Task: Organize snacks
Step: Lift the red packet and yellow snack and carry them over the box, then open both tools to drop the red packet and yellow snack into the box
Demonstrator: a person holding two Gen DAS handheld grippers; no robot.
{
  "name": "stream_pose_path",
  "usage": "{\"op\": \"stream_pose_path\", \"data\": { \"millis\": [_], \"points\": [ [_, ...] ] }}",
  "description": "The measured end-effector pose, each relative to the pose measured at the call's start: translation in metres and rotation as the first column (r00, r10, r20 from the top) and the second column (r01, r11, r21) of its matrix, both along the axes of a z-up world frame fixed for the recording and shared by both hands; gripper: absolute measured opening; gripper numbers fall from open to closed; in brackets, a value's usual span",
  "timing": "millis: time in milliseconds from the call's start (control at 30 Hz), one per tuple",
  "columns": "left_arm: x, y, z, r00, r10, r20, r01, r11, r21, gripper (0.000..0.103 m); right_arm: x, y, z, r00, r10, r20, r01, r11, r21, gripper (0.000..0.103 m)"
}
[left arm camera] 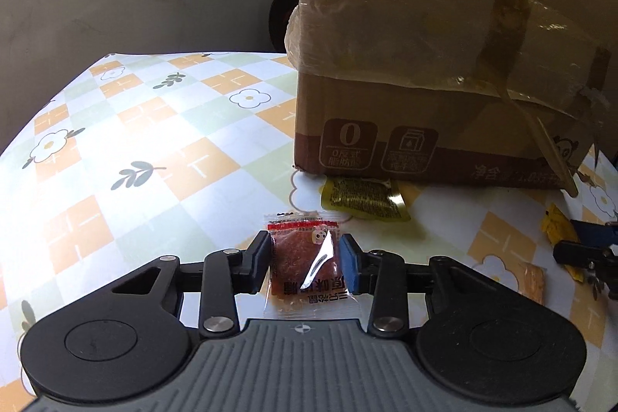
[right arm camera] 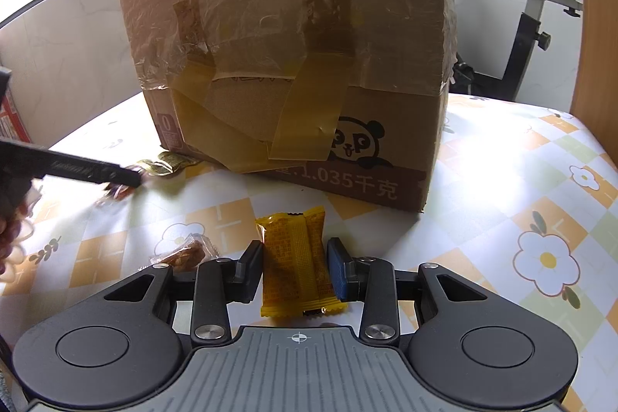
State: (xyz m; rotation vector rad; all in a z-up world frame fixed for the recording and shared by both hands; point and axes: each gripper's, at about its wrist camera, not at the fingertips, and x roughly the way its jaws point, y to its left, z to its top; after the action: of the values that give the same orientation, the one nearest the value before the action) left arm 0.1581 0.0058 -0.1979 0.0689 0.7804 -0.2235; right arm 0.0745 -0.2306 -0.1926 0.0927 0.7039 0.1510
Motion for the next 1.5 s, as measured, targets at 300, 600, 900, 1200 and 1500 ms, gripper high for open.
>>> {"op": "stream_pose_path", "data": {
  "millis": [300, 600, 900, 1200, 1500],
  "points": [
    [-0.033, 0.016, 0.016, 1.0, 0.005, 0.024, -0.003, 0.997, -0.08, 0.04, 0.001, 0.0, 0.004, 1.0, 0.006, -0.014, -0.006, 1.0, -0.013, 0.032],
    [-0.043, -0.003, 0.061, 0.98, -0.072, 0.184, 0.089, 0.992, -0.087, 0.04, -0.025, -0.005, 0.043, 0.997, 0.019, 0.071, -0.019, 1.0, -0.001, 0.032],
    [-0.053, -0.01, 0.154, 0.896, -0.114, 0.43, 0.18, 0.977, -0.116, 0.04, -0.026, 0.008, 0.147, 0.937, 0.117, 0.329, -0.114, 0.993, -0.029, 0.032],
    [0.011, -0.038, 0.211, 0.872, -0.145, 0.467, 0.244, 0.957, -0.159, 0.041, 0.053, 0.009, 0.211, 0.913, 0.161, 0.374, -0.144, 0.987, -0.071, 0.032],
    [0.099, -0.062, 0.195, 0.93, -0.142, 0.339, 0.205, 0.966, -0.157, 0.048, 0.138, 0.018, 0.18, 0.975, 0.001, 0.224, 0.019, 0.996, -0.086, 0.034]
  ]
}}
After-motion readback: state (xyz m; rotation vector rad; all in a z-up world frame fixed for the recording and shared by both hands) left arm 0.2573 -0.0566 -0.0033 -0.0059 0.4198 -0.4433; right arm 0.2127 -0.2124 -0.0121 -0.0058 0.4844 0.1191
